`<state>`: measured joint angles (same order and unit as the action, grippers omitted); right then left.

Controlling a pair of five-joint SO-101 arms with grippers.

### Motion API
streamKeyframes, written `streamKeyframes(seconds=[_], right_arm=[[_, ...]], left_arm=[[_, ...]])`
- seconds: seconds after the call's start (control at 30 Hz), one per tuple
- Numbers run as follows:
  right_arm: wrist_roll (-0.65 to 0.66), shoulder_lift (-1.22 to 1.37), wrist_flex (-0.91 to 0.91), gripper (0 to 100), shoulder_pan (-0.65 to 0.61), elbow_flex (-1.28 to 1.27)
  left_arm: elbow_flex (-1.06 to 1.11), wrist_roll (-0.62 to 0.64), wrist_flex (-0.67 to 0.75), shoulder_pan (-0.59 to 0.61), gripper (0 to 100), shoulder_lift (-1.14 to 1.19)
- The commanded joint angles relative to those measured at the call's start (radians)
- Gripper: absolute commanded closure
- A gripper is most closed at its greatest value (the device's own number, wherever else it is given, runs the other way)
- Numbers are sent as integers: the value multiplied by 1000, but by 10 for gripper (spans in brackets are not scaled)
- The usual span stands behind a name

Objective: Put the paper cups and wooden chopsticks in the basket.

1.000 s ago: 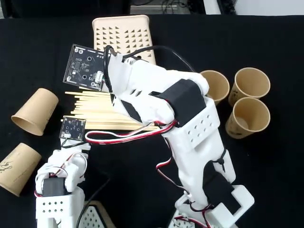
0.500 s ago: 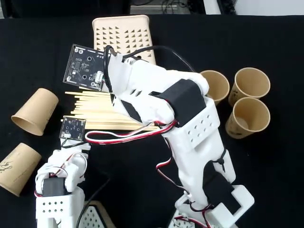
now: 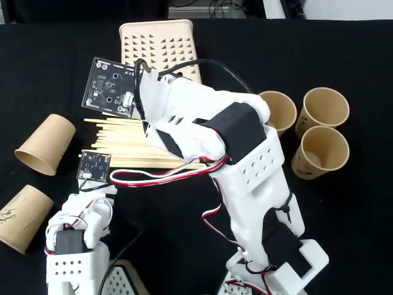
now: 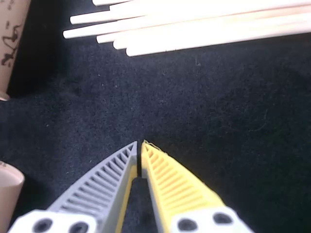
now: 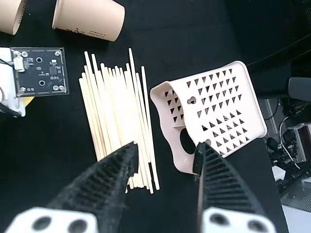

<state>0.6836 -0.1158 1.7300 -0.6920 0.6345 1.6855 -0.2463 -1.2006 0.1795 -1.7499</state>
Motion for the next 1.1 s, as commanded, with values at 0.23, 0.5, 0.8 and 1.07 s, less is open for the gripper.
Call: streamKeyframes(seconds=[0.23,0.5,0.8,1.07], right_arm=[[2,-4,35,794,17,45],[2,-4,35,794,17,45],[2,-4,37,794,17,45],[-34,-58,38,794,21,38]], left_arm=[[18,-2,-5,1,970,0],[18,-2,-5,1,970,0],[18,-2,-5,1,970,0],[18,-2,-5,1,970,0]])
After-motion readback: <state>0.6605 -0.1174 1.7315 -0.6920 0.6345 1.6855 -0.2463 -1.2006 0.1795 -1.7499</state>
